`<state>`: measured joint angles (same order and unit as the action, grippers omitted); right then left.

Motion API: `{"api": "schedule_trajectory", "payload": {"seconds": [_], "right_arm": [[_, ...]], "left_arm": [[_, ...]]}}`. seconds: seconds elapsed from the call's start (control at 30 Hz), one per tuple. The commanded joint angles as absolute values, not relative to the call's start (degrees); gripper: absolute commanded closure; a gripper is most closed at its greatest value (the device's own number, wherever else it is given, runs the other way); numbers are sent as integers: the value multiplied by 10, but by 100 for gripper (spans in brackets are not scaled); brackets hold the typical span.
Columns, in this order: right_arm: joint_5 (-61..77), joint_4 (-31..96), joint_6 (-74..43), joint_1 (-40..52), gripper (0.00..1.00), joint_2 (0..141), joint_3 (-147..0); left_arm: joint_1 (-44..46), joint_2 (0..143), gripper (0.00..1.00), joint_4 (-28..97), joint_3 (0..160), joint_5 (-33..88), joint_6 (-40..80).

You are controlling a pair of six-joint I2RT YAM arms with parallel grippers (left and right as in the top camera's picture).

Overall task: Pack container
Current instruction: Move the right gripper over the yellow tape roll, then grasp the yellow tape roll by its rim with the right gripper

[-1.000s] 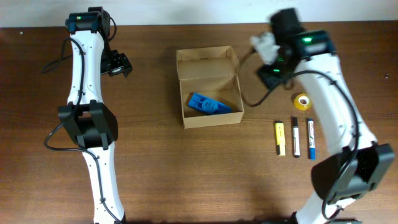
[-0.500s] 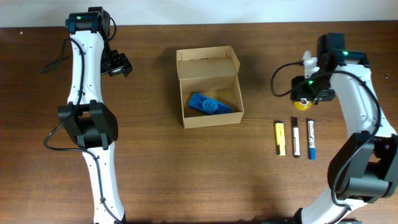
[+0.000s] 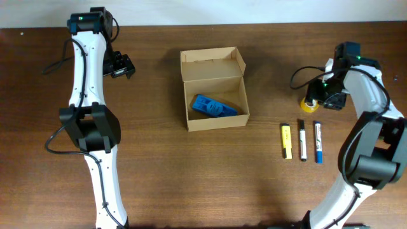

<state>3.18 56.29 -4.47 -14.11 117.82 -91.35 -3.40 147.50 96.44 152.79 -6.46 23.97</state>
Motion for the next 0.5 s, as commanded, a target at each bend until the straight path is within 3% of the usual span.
{"api": "schedule_trajectory", "payload": {"seconds": [0.0,0.47], "right_arm": [[41,547,-65,-140,37,1188,-912],[45,535,-91,-181,38,1194,-912]], "left_arm": [[-35,1463,0,965,1529,-69,232],[-35,1463,0,965,1529,-69,232]]}}
